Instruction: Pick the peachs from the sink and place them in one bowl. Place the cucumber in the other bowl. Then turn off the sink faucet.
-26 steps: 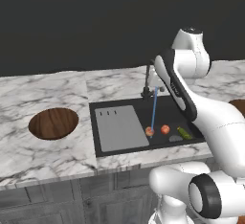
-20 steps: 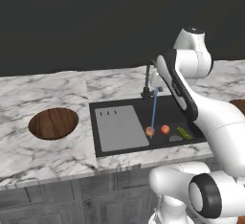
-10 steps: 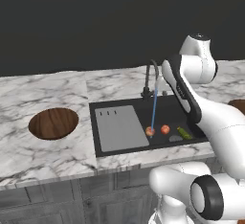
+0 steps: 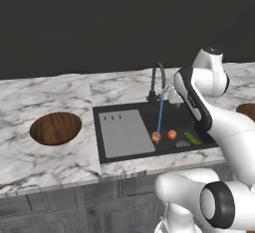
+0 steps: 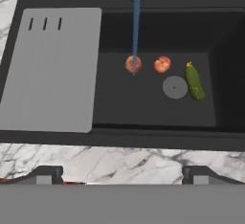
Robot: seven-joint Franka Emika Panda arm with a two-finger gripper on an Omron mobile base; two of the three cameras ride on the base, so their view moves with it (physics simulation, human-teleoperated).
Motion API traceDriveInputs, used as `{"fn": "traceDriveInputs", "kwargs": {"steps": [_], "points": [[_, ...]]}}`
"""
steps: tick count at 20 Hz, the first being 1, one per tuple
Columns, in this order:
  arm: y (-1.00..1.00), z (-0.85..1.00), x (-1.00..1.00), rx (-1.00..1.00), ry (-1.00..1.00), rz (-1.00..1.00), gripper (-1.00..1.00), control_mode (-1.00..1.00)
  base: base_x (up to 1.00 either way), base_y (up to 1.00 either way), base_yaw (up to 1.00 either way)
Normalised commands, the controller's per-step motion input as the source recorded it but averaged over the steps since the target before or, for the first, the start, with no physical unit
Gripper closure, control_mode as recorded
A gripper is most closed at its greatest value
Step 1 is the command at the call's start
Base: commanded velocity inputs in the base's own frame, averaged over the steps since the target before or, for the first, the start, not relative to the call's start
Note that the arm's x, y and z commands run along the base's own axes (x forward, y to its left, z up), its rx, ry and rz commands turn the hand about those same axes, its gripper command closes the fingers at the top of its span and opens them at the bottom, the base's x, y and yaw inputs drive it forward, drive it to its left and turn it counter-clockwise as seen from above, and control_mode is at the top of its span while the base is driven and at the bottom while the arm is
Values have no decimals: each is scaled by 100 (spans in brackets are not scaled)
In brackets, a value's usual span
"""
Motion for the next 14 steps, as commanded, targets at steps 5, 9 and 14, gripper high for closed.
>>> {"fn": "traceDriveInputs", "kwargs": {"steps": [5,9,14], "points": [[-27,-43,14,-1,1,0,-100,-100,0,0,0],[-24,-42,16,-2,4,0,-100,-100,0,0,0],[-27,-43,12,-3,6,0,-100,-100,0,0,0]]}}
